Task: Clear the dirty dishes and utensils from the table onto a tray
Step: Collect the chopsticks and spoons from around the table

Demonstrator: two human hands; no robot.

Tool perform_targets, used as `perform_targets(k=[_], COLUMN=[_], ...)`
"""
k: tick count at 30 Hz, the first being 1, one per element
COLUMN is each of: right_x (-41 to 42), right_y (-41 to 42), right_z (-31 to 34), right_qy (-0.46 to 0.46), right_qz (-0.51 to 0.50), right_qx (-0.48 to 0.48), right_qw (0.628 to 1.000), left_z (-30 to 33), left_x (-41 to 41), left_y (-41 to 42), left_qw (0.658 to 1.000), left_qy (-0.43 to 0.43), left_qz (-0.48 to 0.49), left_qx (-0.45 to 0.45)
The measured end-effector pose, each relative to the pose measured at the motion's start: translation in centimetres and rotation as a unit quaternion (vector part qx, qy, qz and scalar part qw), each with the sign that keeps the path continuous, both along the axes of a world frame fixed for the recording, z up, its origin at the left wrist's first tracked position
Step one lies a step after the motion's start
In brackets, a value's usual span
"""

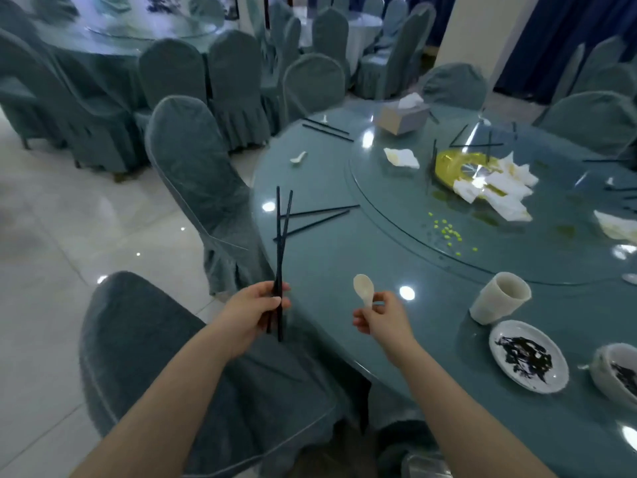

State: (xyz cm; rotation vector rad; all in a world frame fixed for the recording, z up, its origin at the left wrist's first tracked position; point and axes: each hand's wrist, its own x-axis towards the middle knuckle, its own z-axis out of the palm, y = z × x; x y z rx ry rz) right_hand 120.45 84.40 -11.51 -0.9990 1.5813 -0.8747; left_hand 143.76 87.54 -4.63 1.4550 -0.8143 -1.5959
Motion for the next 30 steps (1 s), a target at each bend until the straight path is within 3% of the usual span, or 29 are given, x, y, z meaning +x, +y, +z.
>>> perform_targets(k=[4,10,14,23,30], right_x=[7.7,18.3,23.8,30.9,34.9], right_y=[1.0,2.7,3.8,0.2,-7.6], right_z=[2.6,5.5,6.6,5.8,2.7], right_qy=[-0.004,-0.011,-0.014,0.015,0.030], right_qz=[-0.004,-0.008,-0.005,-0.005,-0.040], right_qx=[-0.016,-0.051,-0.052,-0.033,-0.026], right_qw=[1.000,0.999,0.999,0.999,0.998], left_z=[3.2,6.1,6.4,5.2,4.5], left_x=[9.0,22.2,28.4,37.9,44.6], left_y=[2.9,6.5,8.2,5.3,-4.4], left_qw=[0.990,0.981,0.977,0.981,0.984], left_qy=[0.112,0.131,0.146,0.099,0.059], left_qz=[0.080,0.121,0.150,0.161,0.163], left_qx=[-0.018,-0.073,-0.048,-0.033,-0.042])
